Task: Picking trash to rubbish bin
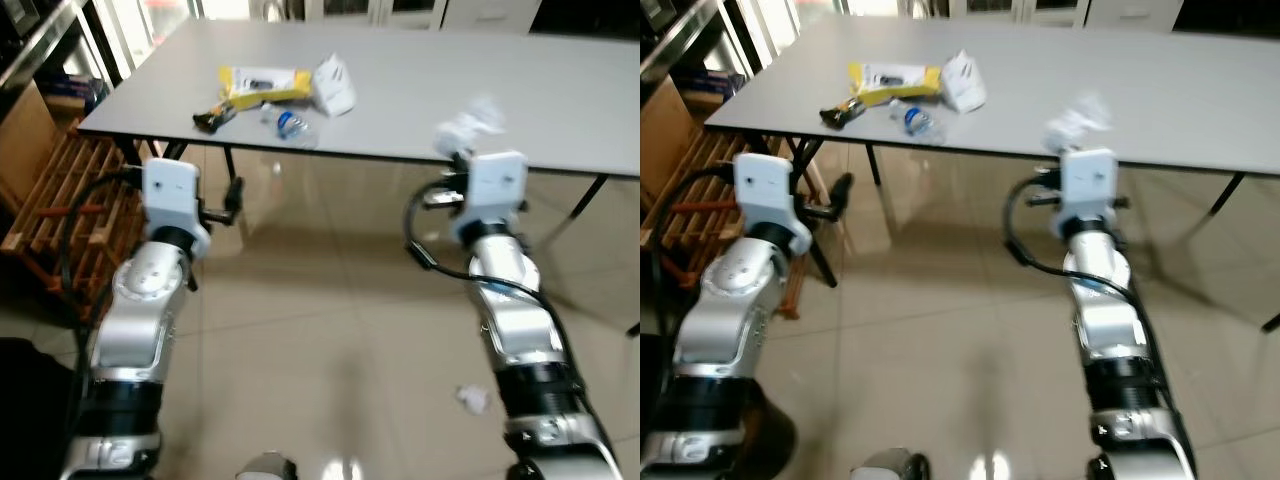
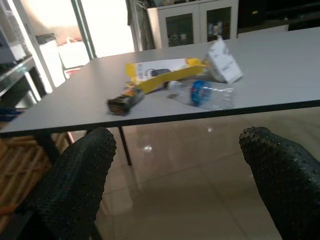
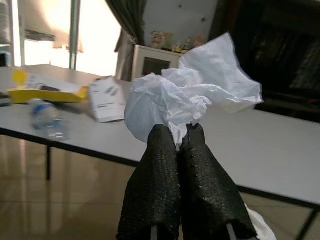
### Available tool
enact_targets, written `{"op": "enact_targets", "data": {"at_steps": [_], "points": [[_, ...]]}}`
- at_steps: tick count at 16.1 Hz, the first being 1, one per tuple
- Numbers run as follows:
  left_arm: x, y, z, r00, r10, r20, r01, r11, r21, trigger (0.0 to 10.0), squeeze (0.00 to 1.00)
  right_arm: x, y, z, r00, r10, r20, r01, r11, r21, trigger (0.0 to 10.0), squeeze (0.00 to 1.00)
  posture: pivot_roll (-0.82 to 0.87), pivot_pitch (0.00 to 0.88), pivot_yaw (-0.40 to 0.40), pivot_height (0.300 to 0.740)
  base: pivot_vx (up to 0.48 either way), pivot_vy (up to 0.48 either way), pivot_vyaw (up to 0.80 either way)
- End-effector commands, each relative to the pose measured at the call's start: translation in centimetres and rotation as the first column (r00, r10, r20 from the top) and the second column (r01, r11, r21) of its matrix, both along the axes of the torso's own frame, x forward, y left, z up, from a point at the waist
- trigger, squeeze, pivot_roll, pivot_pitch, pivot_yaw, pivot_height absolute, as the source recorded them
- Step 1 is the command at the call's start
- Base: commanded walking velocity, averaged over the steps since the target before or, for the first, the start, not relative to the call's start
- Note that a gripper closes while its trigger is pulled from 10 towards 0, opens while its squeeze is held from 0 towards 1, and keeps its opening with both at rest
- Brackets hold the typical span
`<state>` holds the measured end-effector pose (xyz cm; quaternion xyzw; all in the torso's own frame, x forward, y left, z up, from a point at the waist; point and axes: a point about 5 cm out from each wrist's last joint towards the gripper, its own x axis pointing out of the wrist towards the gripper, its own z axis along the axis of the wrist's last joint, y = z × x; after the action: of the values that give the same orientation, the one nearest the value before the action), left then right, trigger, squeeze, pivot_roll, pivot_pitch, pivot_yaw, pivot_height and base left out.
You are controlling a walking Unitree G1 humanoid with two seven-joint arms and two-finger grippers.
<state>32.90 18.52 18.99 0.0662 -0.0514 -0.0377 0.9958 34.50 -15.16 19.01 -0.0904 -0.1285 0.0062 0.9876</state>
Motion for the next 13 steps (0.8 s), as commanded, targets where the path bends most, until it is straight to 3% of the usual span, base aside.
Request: {"op": "enact_targets", "data": {"at_steps": [1, 4, 13], "points": [[0.03, -0.35, -0.03, 1.000, -0.018, -0.007, 0.018, 1.000, 0.003, 10.0, 0.00, -0.05, -0.70, -0.38, 1.000, -0.023, -0.010, 0.023, 1.000, -0.011, 10.0, 0.00, 0.09, 0.109, 0.031, 0.740, 0.000, 0.480, 0.00], [-0.01, -0.51, 0.02, 1.000, -0.023, -0.002, 0.023, 1.000, 0.003, 10.0, 0.00, -0.07, -0.56, -0.54, 1.000, -0.013, -0.015, 0.013, 1.000, -0.020, 10.0, 0.00, 0.09, 0.109, 0.031, 0.740, 0.000, 0.480, 0.00], [0.06, -0.60, 0.20, 0.999, -0.034, 0.006, 0.034, 0.999, 0.003, 10.0, 0.00, 0.02, -0.33, -0.85, 1.000, 0.002, -0.022, -0.003, 1.000, -0.027, 10.0, 0.00, 0.10, 0.105, 0.034, 0.740, 0.000, 0.000, 0.78]]}}
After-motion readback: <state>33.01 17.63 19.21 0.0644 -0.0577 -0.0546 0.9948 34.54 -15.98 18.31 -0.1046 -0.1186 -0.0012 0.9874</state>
